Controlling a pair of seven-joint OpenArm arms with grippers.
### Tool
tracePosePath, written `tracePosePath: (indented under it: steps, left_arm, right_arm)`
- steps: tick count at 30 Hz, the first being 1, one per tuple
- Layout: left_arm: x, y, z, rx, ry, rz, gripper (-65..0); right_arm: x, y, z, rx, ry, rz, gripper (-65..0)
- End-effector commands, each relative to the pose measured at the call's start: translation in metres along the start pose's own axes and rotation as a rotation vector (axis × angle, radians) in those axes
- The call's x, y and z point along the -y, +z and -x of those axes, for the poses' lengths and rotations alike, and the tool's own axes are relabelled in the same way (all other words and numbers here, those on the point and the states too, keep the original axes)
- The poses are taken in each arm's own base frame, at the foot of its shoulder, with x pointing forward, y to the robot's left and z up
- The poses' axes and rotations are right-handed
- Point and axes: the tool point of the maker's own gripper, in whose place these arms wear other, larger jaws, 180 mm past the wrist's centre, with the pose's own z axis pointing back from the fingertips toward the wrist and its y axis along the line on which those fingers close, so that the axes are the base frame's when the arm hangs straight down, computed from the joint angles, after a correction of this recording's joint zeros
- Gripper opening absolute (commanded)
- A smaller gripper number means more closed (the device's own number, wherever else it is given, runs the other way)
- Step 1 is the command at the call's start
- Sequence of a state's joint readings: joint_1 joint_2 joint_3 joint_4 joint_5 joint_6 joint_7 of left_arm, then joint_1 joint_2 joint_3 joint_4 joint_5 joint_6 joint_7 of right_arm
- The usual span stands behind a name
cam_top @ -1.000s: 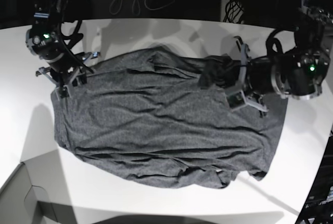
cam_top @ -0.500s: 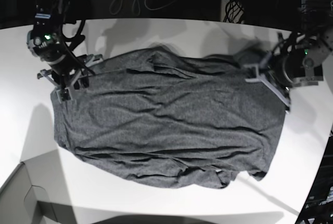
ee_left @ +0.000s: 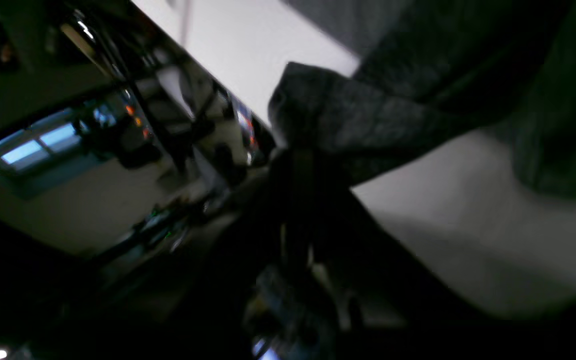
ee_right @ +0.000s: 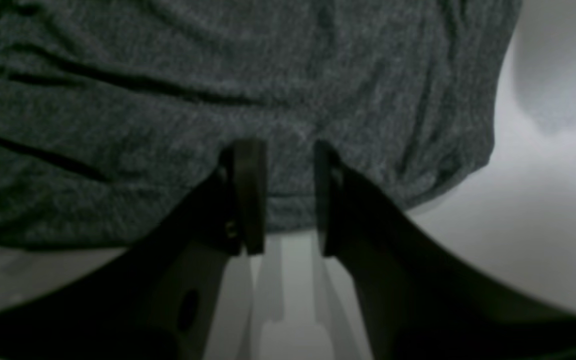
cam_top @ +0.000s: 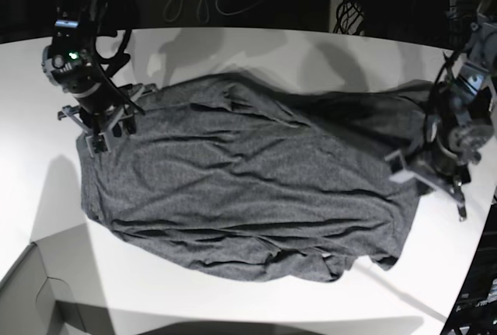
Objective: Layout the t-shirt on the table in an organized manner, then fold the t-shirt properly
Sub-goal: 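Lower the left gripper onto the shirt side and pinch the fabric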
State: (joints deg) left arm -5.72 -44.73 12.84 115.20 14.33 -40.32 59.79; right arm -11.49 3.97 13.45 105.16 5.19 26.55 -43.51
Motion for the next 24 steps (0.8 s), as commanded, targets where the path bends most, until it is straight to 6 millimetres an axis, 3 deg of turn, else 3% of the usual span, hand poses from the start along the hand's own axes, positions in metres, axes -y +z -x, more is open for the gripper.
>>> tracePosePath:
  steps: [1,6,15,22,24]
  left_arm:
    - [-0.018,0.005,-0.001,0.014,0.024,-0.056,-64.9]
    - [-0.033,0.009,-0.039,0.203,0.183,-0.101,-64.9]
    - [-0.036,0.031,-0.125,0.573,0.311,-0.109,-64.9]
    - [-0.031,0.055,-0.163,0.794,0.428,-0.021,-64.9]
    - [-0.021,0.053,-0.163,0.778,0.462,0.043,-65.0]
  right_arm:
    - [0.004,0.004,-0.015,0.051,0.005,0.01,-48.4]
    - [0.005,0.004,-0.015,0.05,0.006,0.012,-48.4]
    - [0.006,0.004,-0.015,0.051,0.007,0.013,-48.3]
    - [0.012,0.005,-0.016,0.049,0.024,0.024,-48.3]
    - [0.012,0.005,-0.016,0.049,0.025,0.025,-48.3]
